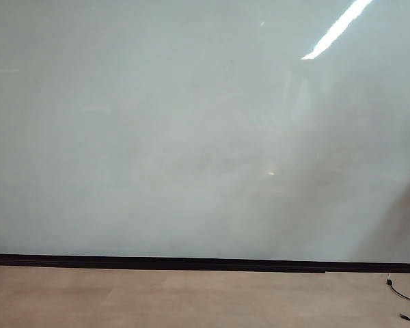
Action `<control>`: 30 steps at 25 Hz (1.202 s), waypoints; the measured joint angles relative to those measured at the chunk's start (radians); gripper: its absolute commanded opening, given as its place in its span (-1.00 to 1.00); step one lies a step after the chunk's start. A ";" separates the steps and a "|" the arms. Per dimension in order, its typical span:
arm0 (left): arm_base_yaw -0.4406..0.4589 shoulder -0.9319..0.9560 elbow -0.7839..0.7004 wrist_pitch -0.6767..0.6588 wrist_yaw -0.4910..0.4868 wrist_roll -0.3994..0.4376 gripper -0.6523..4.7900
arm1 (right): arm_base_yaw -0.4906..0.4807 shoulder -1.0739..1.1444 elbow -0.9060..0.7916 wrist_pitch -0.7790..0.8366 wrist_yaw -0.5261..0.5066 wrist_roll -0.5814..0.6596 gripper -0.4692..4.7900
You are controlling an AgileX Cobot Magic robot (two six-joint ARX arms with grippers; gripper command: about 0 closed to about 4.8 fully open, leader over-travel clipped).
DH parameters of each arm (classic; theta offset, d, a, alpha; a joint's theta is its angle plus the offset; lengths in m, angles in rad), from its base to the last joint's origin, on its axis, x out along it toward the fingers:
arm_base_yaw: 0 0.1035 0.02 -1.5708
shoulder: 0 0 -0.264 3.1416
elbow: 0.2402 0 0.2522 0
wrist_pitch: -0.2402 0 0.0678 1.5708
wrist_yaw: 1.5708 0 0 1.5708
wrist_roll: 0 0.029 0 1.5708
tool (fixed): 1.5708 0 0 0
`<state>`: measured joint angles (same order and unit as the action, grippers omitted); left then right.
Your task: Pick up the pen on the shelf to the right of the whiteboard and write the letter A.
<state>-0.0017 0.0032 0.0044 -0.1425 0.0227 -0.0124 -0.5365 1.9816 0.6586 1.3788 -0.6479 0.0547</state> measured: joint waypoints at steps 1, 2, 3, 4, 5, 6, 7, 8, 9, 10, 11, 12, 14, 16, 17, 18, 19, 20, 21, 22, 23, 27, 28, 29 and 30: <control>0.000 0.000 0.000 0.000 0.000 0.000 -0.78 | 0.002 0.000 0.001 0.000 0.000 0.000 0.40; 0.000 0.000 0.000 0.000 0.000 0.000 -0.78 | 0.002 0.000 0.001 0.000 0.000 0.000 0.40; 0.000 0.000 0.000 0.000 0.000 0.000 -0.78 | 0.002 0.000 0.001 0.000 0.000 0.000 0.36; 0.000 0.000 0.000 0.000 0.000 0.000 -0.78 | 0.002 0.000 0.001 0.000 0.000 0.000 0.33; 0.000 0.000 0.000 0.000 0.000 0.000 -0.78 | 0.001 0.000 0.001 0.000 0.000 0.000 0.33; 0.000 0.000 0.000 0.000 0.000 0.000 -0.78 | 0.001 0.000 0.001 0.000 0.000 0.000 0.33; 0.000 0.000 0.000 0.000 0.000 0.000 -0.78 | 0.001 0.000 0.001 0.000 0.000 0.000 0.33; 0.000 0.000 0.000 0.000 0.000 0.000 -0.78 | 0.001 0.000 0.001 0.000 0.000 0.000 0.33; 0.000 0.000 0.000 0.000 0.000 0.000 -0.78 | 0.001 0.000 0.001 0.000 0.000 0.002 0.27; 0.000 0.000 0.000 0.000 0.000 0.000 -0.78 | 0.001 0.000 0.001 0.000 0.000 0.002 0.18; 0.000 0.000 0.000 0.000 0.000 0.000 -0.78 | 0.001 0.000 0.001 0.000 0.000 0.003 0.08; 0.000 0.000 0.000 0.000 0.000 0.000 -0.78 | 0.001 0.000 0.001 0.000 0.000 0.004 -0.01; 0.000 0.000 0.000 0.000 0.000 0.000 -0.78 | 0.001 0.000 0.001 0.000 0.000 0.003 -0.06; 0.000 0.000 0.000 0.000 0.000 0.000 -0.78 | -0.003 0.000 0.001 0.000 0.000 0.003 -0.06; 0.000 0.000 0.000 0.000 0.000 0.000 -0.78 | -0.004 0.000 0.001 0.000 0.000 0.003 -0.06; 0.000 0.000 0.000 0.000 0.000 0.000 -0.78 | -0.004 0.000 0.001 0.000 0.000 0.003 -0.06; 0.000 0.000 0.000 0.000 0.000 0.000 -0.78 | -0.004 0.000 0.001 0.000 0.000 0.003 -0.06; 0.000 0.000 0.000 0.000 0.000 0.000 -0.78 | -0.004 0.000 0.001 0.000 0.000 0.003 -0.06; 0.000 0.000 0.000 0.000 0.000 0.000 -0.78 | -0.004 0.000 0.001 0.000 0.000 0.003 -0.06; 0.000 0.000 0.000 0.000 0.000 0.000 -0.78 | -0.004 0.000 0.000 0.000 0.000 0.003 -0.06; 0.000 0.000 0.000 0.000 0.000 0.000 -0.78 | -0.004 0.000 -0.001 0.000 0.000 0.003 -0.06; 0.000 0.000 0.000 0.000 0.000 0.000 -0.78 | -0.004 0.000 -0.002 0.000 0.000 0.003 -0.07; 0.000 0.000 0.000 0.000 0.000 0.000 -0.78 | -0.004 0.000 -0.002 0.000 0.000 0.003 -0.07; 0.000 0.000 0.000 0.000 0.000 0.000 -0.78 | -0.004 0.000 -0.002 0.000 0.000 0.003 -0.07; 0.000 0.000 0.000 0.000 0.000 0.000 -0.78 | -0.004 0.000 -0.002 0.000 0.000 0.003 -0.07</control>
<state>-0.0017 0.0032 0.0044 -0.1425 0.0227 -0.0120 -0.5404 1.9816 0.6567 1.3792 -0.6479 0.0582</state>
